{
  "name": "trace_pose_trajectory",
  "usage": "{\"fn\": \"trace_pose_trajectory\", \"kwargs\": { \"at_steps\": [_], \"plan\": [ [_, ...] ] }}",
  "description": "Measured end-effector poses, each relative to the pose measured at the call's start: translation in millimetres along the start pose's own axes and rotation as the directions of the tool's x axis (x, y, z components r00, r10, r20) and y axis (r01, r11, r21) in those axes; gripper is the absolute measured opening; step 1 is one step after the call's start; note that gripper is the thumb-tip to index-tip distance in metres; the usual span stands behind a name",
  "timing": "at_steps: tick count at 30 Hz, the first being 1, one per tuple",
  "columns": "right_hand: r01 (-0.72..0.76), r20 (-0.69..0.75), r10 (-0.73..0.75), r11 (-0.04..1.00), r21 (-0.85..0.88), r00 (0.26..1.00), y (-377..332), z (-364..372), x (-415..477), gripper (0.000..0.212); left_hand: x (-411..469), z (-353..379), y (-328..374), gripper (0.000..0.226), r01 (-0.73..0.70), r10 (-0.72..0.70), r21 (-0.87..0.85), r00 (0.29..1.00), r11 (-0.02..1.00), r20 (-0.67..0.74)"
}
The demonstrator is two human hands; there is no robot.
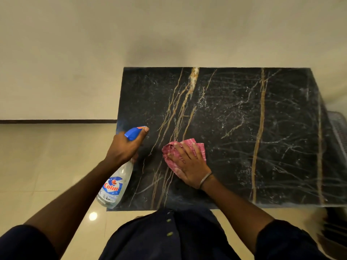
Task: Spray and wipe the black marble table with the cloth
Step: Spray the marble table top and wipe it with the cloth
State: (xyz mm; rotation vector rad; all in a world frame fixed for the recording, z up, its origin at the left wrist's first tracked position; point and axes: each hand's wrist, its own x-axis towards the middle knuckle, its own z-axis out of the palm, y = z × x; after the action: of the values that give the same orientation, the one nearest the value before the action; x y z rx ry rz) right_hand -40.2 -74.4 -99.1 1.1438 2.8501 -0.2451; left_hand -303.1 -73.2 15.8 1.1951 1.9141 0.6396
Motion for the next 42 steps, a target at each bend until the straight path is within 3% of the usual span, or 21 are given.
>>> {"fn": "trace_pose_trajectory", "kwargs": {
  "at_steps": [8,14,19,23,27,34,42],
  "plan": [
    [0.037,0.038,-0.039,0.998,0.054,0.998,-39,4,31,0.064,-1,2,-1,0.053,0.021,-0.021,0.001,0.999,1.000,0.032],
    [0.086,0.046,-0.093,0.988,0.126,0.995,-126,-3,91,0.073,-4,-7,-7,0.050,0.036,-0.039,-0.032,0.995,0.999,-0.092],
    [0.067,0.029,-0.082,0.935,0.347,0.996,-154,-8,109,0.065,-6,-17,-7,0.050,0.026,-0.027,-0.006,0.990,1.000,-0.136],
    [0.206,0.022,-0.213,0.962,0.181,0.977,-133,-2,95,0.069,-6,-19,-9,0.059,0.035,-0.036,-0.007,0.992,0.999,-0.124],
    [0.225,0.049,-0.229,0.971,0.083,0.972,-92,14,60,0.068,-9,-14,-9,0.059,0.006,-0.008,-0.016,0.995,1.000,-0.103],
    [0.141,0.017,-0.142,0.990,0.020,0.990,-38,14,8,0.069,-19,-1,-5,0.062,0.021,-0.023,-0.027,0.999,0.999,-0.044],
    [0.089,0.073,-0.092,0.995,0.042,0.993,-56,11,14,0.071,-40,7,-7,0.058,0.039,-0.046,-0.054,0.990,0.998,-0.137]
  ]
}}
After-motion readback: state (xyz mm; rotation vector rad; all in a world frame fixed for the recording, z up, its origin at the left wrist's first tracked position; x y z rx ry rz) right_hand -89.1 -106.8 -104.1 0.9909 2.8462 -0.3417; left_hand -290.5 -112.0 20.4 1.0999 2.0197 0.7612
